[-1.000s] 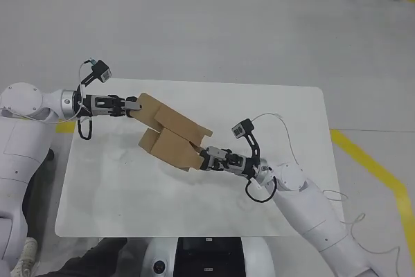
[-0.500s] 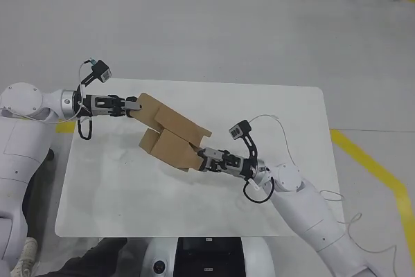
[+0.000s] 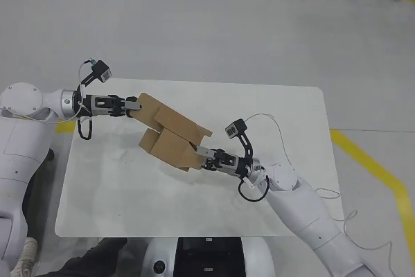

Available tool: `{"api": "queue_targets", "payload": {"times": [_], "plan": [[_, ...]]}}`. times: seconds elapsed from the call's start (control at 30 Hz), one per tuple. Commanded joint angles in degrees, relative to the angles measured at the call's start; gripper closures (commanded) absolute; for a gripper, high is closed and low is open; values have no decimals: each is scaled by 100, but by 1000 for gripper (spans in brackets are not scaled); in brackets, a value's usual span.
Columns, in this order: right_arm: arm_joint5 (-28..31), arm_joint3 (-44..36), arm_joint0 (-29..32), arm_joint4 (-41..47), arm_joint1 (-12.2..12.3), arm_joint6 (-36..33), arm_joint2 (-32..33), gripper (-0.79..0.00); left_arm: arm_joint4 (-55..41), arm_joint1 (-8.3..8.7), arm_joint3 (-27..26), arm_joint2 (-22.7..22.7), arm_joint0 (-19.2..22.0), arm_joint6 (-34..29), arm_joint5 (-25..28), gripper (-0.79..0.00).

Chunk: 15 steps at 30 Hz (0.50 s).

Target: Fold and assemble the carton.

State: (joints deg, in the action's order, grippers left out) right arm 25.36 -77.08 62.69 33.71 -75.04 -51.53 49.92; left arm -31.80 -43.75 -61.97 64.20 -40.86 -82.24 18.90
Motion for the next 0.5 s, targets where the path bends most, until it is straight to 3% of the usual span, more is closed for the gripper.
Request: {"api": "queue_targets", "payload": {"times": [0.0,0.13,0.47], "plan": [[-2,33,-19,-66,-13,61,-18,-468,0,0,0,0,0,0,0,0],[-39,83,-42,-190,-38,160,-59,-391,0,0,0,0,0,0,0,0],[-78,87,-27,-521,-81,310,-150,-326,0,0,0,0,0,0,0,0]]}}
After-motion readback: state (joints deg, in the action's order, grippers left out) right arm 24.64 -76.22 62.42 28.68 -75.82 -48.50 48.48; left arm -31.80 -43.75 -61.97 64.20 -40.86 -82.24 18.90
